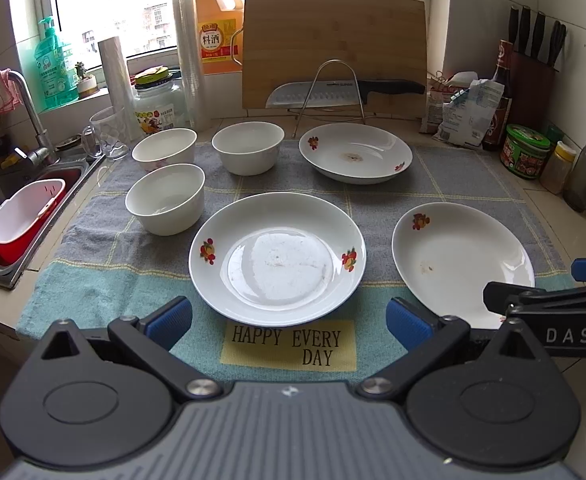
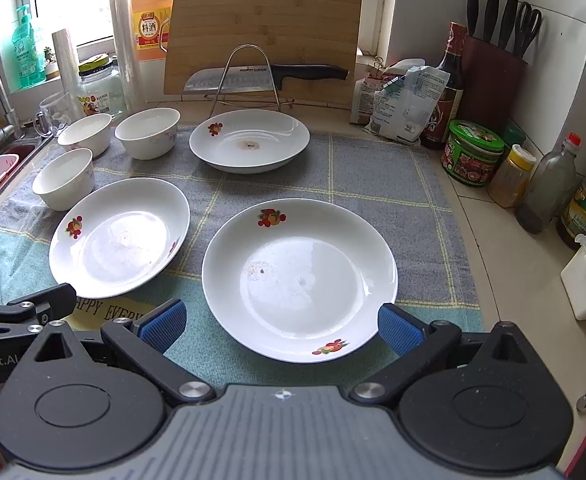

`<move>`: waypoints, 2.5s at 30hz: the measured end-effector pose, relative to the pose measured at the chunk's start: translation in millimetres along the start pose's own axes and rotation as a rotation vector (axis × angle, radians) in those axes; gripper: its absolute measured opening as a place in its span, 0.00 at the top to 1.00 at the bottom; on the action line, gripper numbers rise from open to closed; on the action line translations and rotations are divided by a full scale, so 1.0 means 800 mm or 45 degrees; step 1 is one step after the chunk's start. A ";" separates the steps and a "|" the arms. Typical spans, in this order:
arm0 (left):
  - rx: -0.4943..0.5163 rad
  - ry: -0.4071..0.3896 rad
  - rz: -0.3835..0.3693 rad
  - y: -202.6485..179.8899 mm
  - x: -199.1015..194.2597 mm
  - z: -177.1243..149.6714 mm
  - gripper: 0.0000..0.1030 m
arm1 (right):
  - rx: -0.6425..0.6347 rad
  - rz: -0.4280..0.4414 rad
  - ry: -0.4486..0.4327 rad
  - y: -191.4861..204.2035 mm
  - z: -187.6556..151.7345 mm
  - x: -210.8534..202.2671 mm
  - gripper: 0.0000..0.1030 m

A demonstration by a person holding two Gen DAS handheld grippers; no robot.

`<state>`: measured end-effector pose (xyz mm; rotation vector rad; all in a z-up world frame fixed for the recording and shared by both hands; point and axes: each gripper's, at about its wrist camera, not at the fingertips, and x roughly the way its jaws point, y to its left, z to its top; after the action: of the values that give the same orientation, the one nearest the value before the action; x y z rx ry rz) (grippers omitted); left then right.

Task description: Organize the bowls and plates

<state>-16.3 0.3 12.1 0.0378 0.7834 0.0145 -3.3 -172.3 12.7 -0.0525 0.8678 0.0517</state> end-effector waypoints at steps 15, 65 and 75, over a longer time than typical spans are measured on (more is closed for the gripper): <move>-0.002 0.001 0.007 -0.004 -0.001 0.000 0.01 | -0.009 0.000 -0.007 -0.002 0.001 0.001 0.00; 0.110 -0.102 -0.145 -0.041 -0.001 0.007 0.01 | -0.097 0.158 -0.139 -0.053 -0.043 0.006 0.00; 0.146 -0.084 -0.191 -0.039 0.023 0.021 0.01 | -0.117 0.165 -0.057 -0.054 -0.065 0.039 0.00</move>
<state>9.0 -30.7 9.7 0.0876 0.7191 -0.1730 -20.0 -217.9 -44.1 -0.0810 0.8230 0.2131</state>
